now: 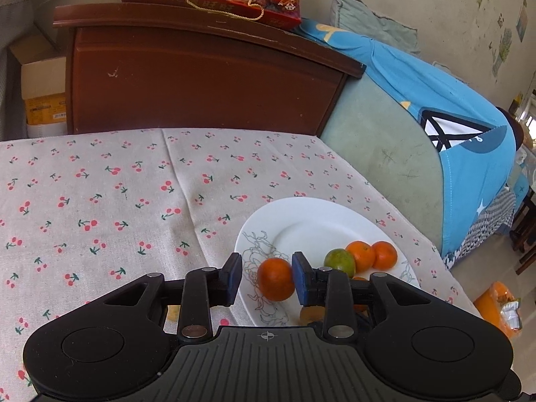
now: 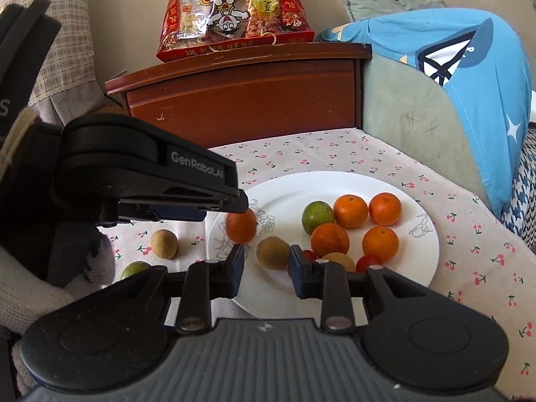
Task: Organize fruits
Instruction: 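Carry the kiwi and orange onto the plate and open both grippers, then lower the right gripper onto the last green lime and close it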
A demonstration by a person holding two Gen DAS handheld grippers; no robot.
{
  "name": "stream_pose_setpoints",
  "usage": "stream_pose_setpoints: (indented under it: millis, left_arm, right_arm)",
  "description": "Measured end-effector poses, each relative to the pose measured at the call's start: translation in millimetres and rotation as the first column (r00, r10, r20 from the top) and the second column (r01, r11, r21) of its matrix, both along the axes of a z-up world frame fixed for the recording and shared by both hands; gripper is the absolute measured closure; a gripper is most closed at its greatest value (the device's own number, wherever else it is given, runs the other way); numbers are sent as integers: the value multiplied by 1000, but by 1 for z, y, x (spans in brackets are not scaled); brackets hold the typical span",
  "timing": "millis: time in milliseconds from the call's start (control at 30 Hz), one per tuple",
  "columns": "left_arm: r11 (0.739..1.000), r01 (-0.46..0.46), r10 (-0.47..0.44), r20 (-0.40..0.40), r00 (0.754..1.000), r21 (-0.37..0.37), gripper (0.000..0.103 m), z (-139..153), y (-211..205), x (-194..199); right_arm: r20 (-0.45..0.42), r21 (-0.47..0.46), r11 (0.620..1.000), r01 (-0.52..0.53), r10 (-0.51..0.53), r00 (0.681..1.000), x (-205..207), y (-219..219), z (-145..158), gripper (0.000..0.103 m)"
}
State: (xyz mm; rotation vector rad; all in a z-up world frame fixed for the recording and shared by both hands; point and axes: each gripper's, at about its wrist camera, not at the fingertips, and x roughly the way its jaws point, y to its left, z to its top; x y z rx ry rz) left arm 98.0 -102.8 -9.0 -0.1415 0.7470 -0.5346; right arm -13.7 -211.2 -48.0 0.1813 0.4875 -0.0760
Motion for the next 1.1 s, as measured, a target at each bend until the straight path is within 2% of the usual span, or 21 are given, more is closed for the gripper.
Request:
stream_pose_setpoints:
  millis: [100,200,300,367,533,633,767,1100]
  left_arm:
    - [1000,-17,17,18,1000,1,55,7,2,-2]
    - [1000,-31,32,21,999,-2,47,14,6,-3]
    - [999,-52,52,31,998,3,33,22,12,-7]
    - [998,-62,62,26,998,0,32,26,17,-9]
    - [996,-81,80,26,996,23,26,36,30,-17]
    - [995,-95,95,16,995,10,24,40,41,-21]
    - [991,-135,135,18,991,11,22,43,57,-26]
    - [974,-228,228,-1,974,15,20,39,91,-39]
  right_arm:
    - [3,-3,1000,-4,4,1000,-2,2,3,70]
    - [7,-23,1000,-10,10,1000,-4,7,6,61]
    - [12,-31,999,-14,14,1000,-8,11,10,54]
    - [8,-22,1000,-13,13,1000,-10,11,11,49]
    - [-15,15,1000,-20,20,1000,-15,10,11,45]
    - [-24,25,999,-33,34,999,-19,12,11,43]
    - [-40,51,997,-61,63,997,-22,15,10,43]
    - [-56,24,990,-136,137,989,-25,32,6,42]
